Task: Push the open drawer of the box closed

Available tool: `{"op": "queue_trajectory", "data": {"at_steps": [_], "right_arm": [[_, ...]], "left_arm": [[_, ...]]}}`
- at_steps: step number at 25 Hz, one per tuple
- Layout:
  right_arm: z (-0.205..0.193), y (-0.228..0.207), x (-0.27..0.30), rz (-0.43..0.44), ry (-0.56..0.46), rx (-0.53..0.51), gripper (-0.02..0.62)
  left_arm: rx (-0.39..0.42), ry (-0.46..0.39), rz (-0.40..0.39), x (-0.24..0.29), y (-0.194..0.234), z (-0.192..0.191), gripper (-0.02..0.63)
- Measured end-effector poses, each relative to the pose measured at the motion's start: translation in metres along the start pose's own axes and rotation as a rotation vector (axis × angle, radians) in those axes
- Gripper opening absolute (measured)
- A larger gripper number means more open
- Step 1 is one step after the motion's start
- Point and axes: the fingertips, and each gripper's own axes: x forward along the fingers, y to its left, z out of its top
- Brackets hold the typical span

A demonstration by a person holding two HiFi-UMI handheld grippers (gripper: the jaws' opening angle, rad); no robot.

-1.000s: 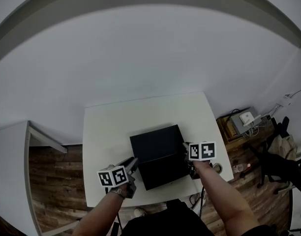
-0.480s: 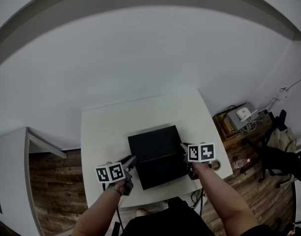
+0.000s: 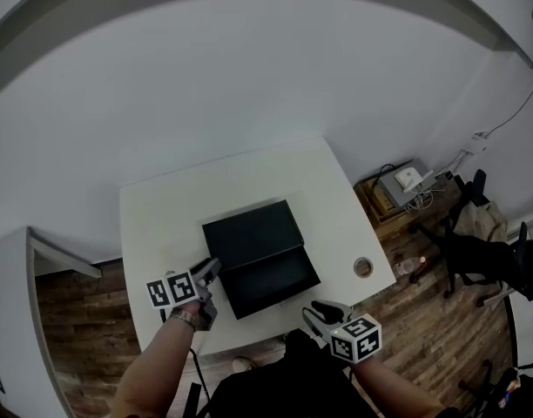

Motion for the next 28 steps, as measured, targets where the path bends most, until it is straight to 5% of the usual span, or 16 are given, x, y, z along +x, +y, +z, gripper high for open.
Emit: {"op": "queue_trajectory", "data": {"at_steps": [3,13,28], "right_arm": [[-0.033,0.023,0.019,0.016,0.083,-0.024,0.120],[-0.044,0.022,0.069,-0.012,0.195,0.046,0.117],[-0.035,0.026,0.082,0.004,0.186,0.058,0.072]], "left_arm": [[-0.004,-0.003,-0.014,0.001,-0.001,0.001,0.128],[-0.028,0.015,-0.027,0.001,-0.002,-0.001,0.126],[-0.056,0.010,-0.047,0.001,-0.001,0.000,0.124]]}}
